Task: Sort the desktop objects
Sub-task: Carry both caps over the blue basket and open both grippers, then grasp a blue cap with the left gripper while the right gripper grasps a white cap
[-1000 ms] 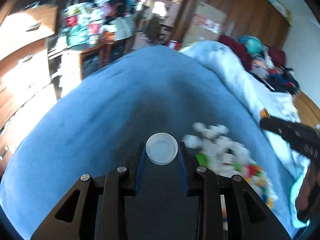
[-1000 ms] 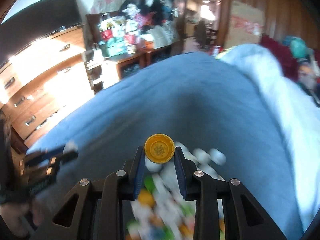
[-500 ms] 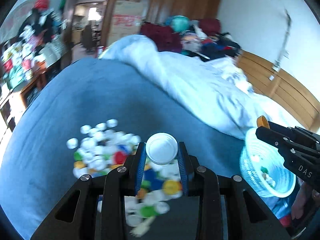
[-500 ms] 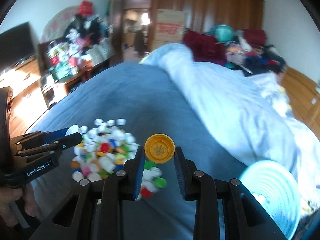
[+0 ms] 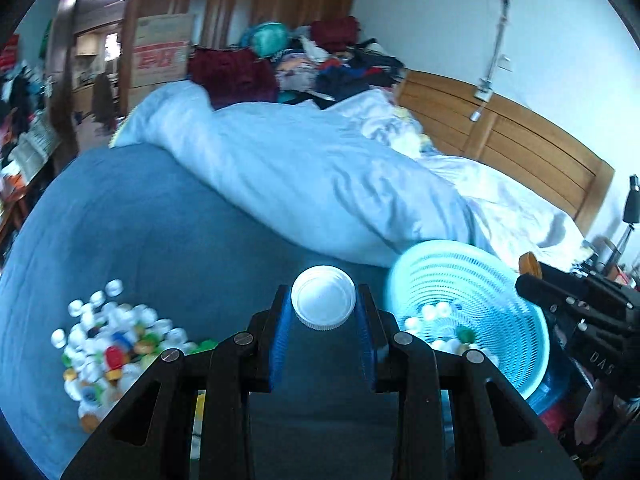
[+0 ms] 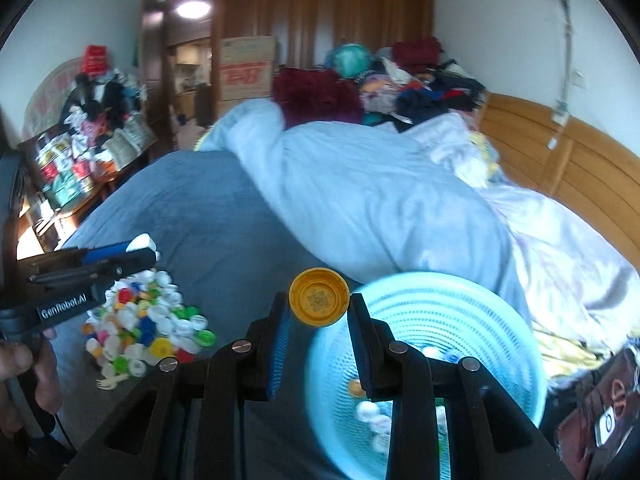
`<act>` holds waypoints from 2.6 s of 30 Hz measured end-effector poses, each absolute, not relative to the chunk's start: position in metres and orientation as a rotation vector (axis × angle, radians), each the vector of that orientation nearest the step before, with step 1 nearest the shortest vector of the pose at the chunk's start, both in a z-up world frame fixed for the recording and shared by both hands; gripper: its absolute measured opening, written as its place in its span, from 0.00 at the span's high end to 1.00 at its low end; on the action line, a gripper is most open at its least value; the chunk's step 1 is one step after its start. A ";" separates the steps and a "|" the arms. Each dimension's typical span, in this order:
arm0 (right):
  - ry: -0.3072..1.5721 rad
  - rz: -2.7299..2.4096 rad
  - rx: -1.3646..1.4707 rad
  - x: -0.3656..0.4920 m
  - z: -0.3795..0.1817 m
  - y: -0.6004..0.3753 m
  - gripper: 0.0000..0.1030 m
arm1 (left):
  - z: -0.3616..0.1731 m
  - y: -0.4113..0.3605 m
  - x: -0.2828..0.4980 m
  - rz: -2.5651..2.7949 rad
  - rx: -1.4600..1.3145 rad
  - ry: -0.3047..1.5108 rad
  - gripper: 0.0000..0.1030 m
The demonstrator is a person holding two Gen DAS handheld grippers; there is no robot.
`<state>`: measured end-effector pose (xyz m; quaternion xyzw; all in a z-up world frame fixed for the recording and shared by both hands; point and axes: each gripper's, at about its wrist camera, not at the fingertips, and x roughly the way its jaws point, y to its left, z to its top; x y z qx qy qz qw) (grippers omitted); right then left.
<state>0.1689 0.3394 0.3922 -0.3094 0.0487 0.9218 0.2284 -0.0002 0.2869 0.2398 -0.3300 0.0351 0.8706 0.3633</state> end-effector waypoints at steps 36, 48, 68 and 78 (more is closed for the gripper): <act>0.343 2.387 -0.969 0.251 0.344 0.448 0.69 | 0.209 0.475 0.066 1.872 -0.998 0.409 0.74; 0.319 2.354 -0.891 0.259 0.350 0.448 0.37 | 0.213 0.463 0.059 1.958 -0.950 0.371 0.39; 0.349 2.674 -0.918 0.199 0.317 0.355 0.37 | 0.071 0.041 -0.027 2.512 -1.259 -0.097 0.40; 0.275 2.717 -1.032 0.161 0.302 0.314 0.37 | 0.039 0.002 -0.051 2.690 -1.329 -0.150 0.39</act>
